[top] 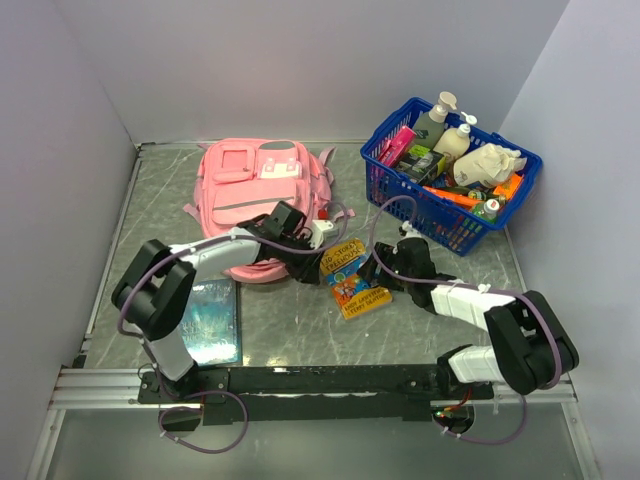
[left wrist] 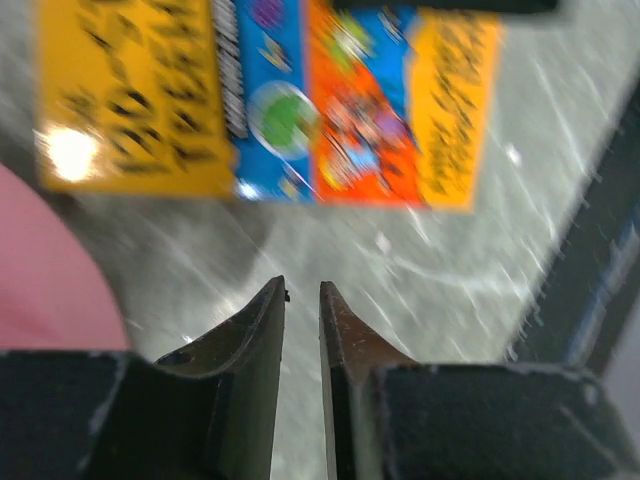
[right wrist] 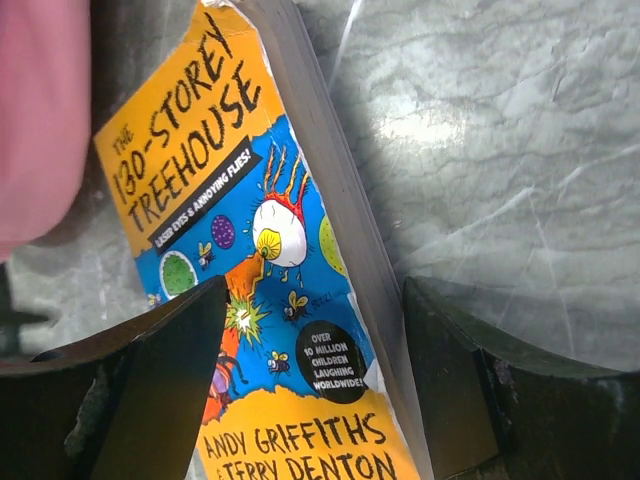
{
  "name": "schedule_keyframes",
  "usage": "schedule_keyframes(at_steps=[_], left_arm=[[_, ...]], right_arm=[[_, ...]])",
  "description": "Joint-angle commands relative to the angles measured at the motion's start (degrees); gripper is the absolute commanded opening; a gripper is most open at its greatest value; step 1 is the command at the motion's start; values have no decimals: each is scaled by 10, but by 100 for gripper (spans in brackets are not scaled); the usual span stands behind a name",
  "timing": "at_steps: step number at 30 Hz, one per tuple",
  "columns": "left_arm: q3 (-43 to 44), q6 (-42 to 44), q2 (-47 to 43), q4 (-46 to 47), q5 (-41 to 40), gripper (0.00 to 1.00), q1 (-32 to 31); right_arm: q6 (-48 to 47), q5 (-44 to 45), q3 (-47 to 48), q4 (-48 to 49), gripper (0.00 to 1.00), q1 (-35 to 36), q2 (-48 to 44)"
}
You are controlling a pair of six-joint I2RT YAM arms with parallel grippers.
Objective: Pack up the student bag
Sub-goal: Pick up the book from the center of the board.
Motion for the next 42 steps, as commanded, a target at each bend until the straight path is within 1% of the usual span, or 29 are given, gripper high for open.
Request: schedule_keyframes(at_steps=[1, 5, 7, 9, 11, 12, 13, 16, 17, 19, 20, 21, 23, 25, 27, 30, 32, 35, 37, 39, 40, 41, 42], left_arm=[[-3, -81, 27, 135, -63, 24, -8], [4, -77, 70, 143, -103, 24, -29], [7, -73, 82, 144, -116, 19, -37], [11, -68, 95, 144, -123, 17, -40], [12, -69, 98, 142, -134, 17, -46], [12, -48, 99, 144, -137, 17, -46], [12, -48, 100, 143, -138, 17, -47], [14, -51, 112, 140, -142, 17, -47], [16, -55, 114, 143, -141, 17, -47], [20, -58, 117, 151, -137, 16, -49], [22, -78, 121, 153, -137, 17, -49], [23, -82, 123, 157, -134, 16, -53], [26, -87, 125, 162, -129, 16, -53], [36, -94, 129, 163, -123, 16, -53], [44, -100, 132, 165, -122, 16, -53], [48, -104, 135, 165, -122, 15, -53], [48, -105, 133, 168, -123, 15, -53], [51, -107, 131, 167, -124, 14, -53], [48, -109, 127, 168, -123, 14, -53], [44, -111, 123, 168, -121, 14, -52], [41, -111, 117, 168, -121, 14, -51], [40, -110, 113, 170, -119, 13, -47], [36, -110, 109, 171, -117, 13, -43]], right_arm=[[49, -23, -20, 41, 79, -4, -18], [72, -32, -23, 55, 80, -9, -11], [82, -20, -17, 48, 81, -18, -3], [88, -30, -16, 71, 81, -24, 6], [86, -31, -4, 78, 81, -25, 24], [83, -31, -1, 82, 81, -24, 31], [83, -32, -1, 89, 81, -25, 42], [84, -54, 1, 131, 79, -24, 66], [91, -75, -1, 141, 78, -20, 72], [101, -97, -11, 199, 77, -14, 79], [108, -115, -27, 225, 73, -10, 77], [113, -146, -35, 278, 71, -8, 66], [125, -172, -61, 328, 68, -3, 48], [129, -194, -72, 352, 67, -3, 6], [131, -202, -74, 353, 66, 1, -41], [121, -206, -67, 323, 67, 11, -84], [119, -207, -64, 308, 68, 15, -94], [103, -209, -53, 266, 69, 21, -70], [84, -208, -41, 235, 68, 22, -36], [57, -190, -31, 159, 66, 25, -16], [6, -179, -11, 121, 67, 32, -17], [-18, -141, -2, 40, 68, 35, -25], [-42, -126, 7, 9, 70, 36, -30]])
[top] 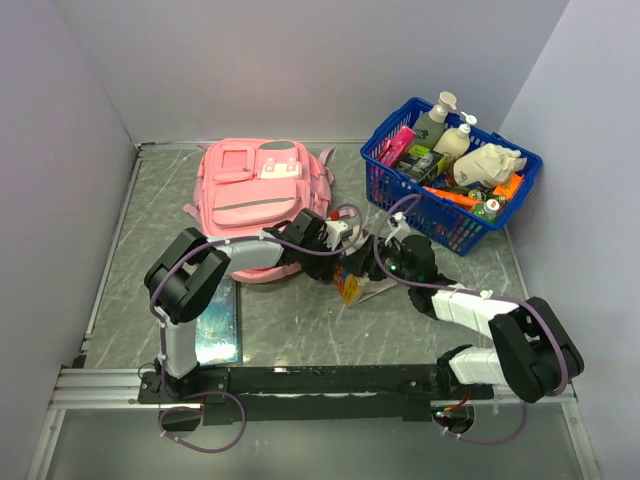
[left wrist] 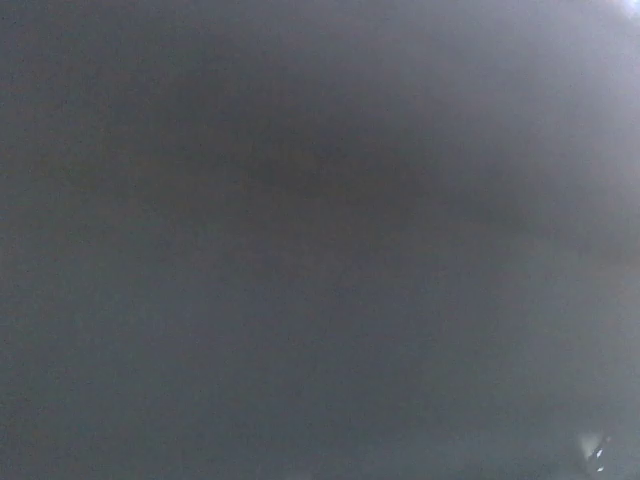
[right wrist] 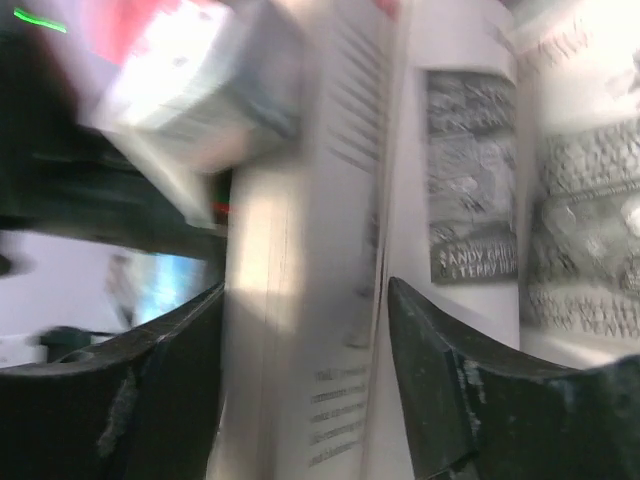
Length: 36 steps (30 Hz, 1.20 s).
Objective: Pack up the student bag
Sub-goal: Pick up the book from the center of the board.
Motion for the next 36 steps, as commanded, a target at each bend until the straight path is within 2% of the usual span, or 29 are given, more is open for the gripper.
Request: schedule_keyframes(at_steps=[1, 5, 9, 11, 12, 14, 17, 20, 21, 23, 26, 27, 30, 32, 33, 34, 36], left_arm=[[-1, -10, -18, 36, 6, 13, 5], [3, -10, -19, 34, 15, 12, 14], [6, -10, -19, 25, 21, 11, 14], [7, -3, -27, 20, 23, 11, 18], [10, -1, -35, 17, 25, 11, 19], [20, 6, -41, 5, 30, 11, 24], [29, 10, -49, -3, 37, 11, 24], [34, 7, -54, -10, 48, 11, 25], [34, 8, -61, -10, 50, 11, 25], [33, 10, -69, -11, 56, 12, 24], [39, 13, -84, -18, 72, 12, 26], [42, 14, -90, -22, 80, 12, 28], [64, 24, -112, -43, 102, 12, 39], [97, 32, -140, -64, 120, 20, 60], [112, 54, -150, -98, 126, 27, 69], [138, 65, -159, -114, 134, 43, 93], [155, 122, -179, -170, 135, 56, 114]], right_arm=[[-135, 50, 45, -224, 71, 19, -5], [-164, 60, 56, -255, 70, 18, -11], [-175, 53, 81, -273, 56, 18, 5], [-193, 63, 94, -301, 57, 18, -8], [-209, 73, 103, -315, 62, 19, -16], [-218, 80, 107, -331, 65, 16, -37], [-212, 73, 108, -329, 64, 10, -37], [-188, 53, 96, -292, 49, 10, -24], [-172, 53, 85, -281, 38, 10, -22], [-157, 47, 73, -241, 29, 8, -16], [-125, 39, 39, -186, 5, 4, -3], [-112, 38, 33, -174, 1, 3, -1], [-96, 34, 23, -155, 0, -4, 0], [-95, 34, 25, -174, 0, -12, -16], [-94, 32, 25, -180, 0, -17, -25], [-90, 29, 25, -184, 0, -24, -48], [-79, 14, 18, -197, 0, -51, -72]])
